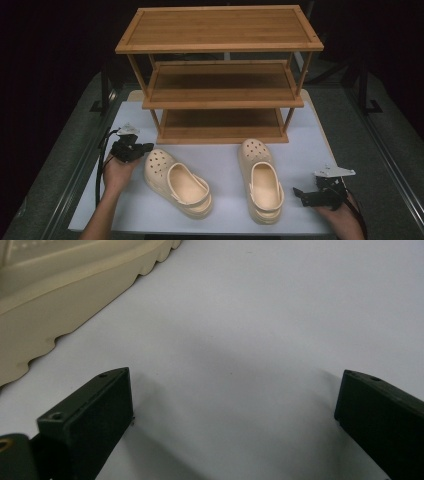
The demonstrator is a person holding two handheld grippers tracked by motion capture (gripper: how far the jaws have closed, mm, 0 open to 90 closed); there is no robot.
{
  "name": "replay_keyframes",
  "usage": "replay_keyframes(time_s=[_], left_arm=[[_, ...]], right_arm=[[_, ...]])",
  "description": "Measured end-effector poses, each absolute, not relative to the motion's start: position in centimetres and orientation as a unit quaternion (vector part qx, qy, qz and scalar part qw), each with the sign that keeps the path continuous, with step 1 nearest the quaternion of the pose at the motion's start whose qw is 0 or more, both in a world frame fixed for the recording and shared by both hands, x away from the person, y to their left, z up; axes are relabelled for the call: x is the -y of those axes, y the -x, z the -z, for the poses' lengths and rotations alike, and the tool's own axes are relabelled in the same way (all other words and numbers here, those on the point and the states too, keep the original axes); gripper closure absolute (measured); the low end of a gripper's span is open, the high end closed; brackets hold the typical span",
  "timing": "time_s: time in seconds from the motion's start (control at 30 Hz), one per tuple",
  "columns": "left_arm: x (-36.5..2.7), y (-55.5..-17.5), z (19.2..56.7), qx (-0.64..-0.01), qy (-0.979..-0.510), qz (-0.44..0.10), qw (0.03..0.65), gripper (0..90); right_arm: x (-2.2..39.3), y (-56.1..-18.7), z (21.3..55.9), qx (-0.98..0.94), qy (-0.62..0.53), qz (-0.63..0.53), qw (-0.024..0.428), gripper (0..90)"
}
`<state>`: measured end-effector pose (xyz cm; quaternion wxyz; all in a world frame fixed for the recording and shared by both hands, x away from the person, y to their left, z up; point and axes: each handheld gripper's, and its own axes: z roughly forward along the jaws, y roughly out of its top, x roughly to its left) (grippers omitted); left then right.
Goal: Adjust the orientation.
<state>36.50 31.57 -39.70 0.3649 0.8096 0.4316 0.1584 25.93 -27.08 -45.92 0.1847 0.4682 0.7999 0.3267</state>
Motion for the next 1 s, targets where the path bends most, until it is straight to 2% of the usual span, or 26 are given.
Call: replay_keyframes(time_s=[0.27, 0.33, 0.57, 1.0], left_arm=[[-33.6, -31.8, 38.6, -0.42, -0.813, -0.172, 0.365, 90.0], [-34.2, -29.7, 38.9, -0.417, -0.814, -0.167, 0.369, 90.0], [-33.4, -26.2, 40.8, -0.405, -0.827, -0.146, 0.361, 90.0], [-32.9, -27.4, 41.8, -0.406, -0.831, -0.141, 0.352, 90.0]], right_arm=[[27.1, -25.9, 45.9, -0.8, -0.468, -0.326, 0.185, 1.7], [27.1, -25.9, 45.9, -0.8, -0.468, -0.326, 0.185, 1.7], [27.1, -25.9, 45.9, -0.8, -0.47, -0.326, 0.184, 1.7], [27.1, -25.9, 45.9, -0.8, -0.47, -0.326, 0.184, 1.8]])
